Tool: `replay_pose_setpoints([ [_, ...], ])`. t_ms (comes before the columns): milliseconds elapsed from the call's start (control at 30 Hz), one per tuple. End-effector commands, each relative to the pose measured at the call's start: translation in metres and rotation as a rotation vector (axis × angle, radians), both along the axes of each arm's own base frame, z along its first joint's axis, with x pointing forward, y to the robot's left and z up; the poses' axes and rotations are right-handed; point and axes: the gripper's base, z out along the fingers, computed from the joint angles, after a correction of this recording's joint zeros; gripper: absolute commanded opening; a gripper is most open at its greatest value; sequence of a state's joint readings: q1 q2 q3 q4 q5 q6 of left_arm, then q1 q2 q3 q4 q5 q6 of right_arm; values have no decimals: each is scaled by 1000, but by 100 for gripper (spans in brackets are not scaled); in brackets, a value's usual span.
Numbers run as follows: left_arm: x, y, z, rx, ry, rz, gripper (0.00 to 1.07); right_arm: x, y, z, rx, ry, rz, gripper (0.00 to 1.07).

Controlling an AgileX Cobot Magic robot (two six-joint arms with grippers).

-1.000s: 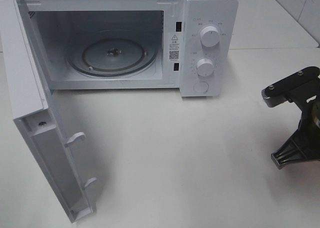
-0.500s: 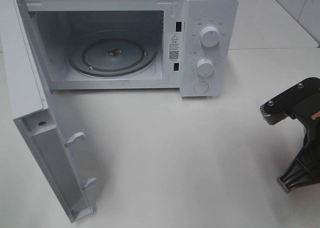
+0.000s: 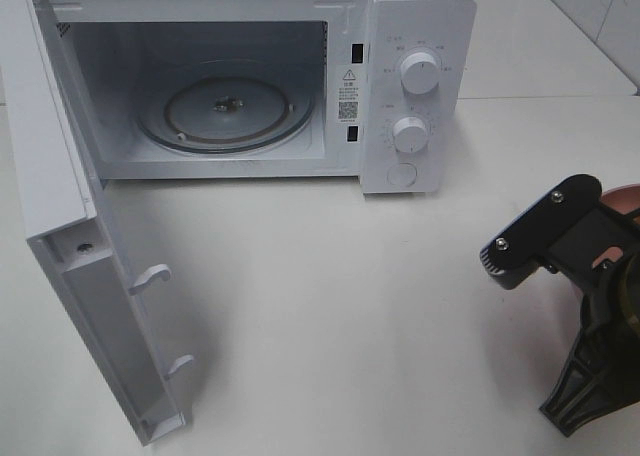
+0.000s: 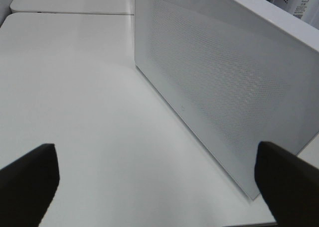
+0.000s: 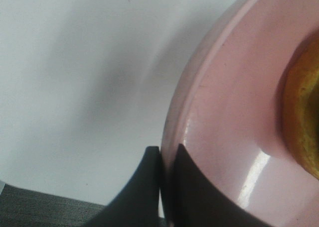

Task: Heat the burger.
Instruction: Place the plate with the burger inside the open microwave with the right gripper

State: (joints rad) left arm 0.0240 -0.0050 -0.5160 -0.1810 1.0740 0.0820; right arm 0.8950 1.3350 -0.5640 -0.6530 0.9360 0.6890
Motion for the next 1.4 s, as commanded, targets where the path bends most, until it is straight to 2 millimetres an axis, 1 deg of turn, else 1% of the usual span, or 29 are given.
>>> replay_pose_setpoints([
  [33, -2, 0, 0, -3, -23, -1, 100, -5, 3, 4, -49, -23, 49, 0],
  [100, -2, 0, 0, -3, -23, -1, 100, -7, 4, 4, -50, -24, 63, 0],
  [167, -2, 0, 0, -3, -23, -1, 100, -12, 11, 4, -50, -24, 110, 0],
  [267, -2, 0, 0, -3, -23, -1, 100, -14, 13, 4, -51, -24, 122, 0],
  [333, -2, 0, 0, -3, -23, -1, 100, -19, 19, 4, -51, -27, 170, 0],
  [533, -2, 0, 0, -3, -23, -1, 100, -24, 23, 4, -59, -22, 220, 0],
  [600, -2, 0, 0, -3, -23, -1, 100, -28, 27, 4, -84, -12, 304, 0],
  [900, -2, 0, 0, -3, -23, -1, 100, -25, 31, 7, -123, -32, 405, 0],
  [1200, -2, 0, 0, -3, -23, -1, 100, -22, 40, 7, -107, -41, 568, 0],
  [1400, -2, 0, 0, -3, -23, -1, 100, -20, 44, 7, -103, -61, 630, 0],
])
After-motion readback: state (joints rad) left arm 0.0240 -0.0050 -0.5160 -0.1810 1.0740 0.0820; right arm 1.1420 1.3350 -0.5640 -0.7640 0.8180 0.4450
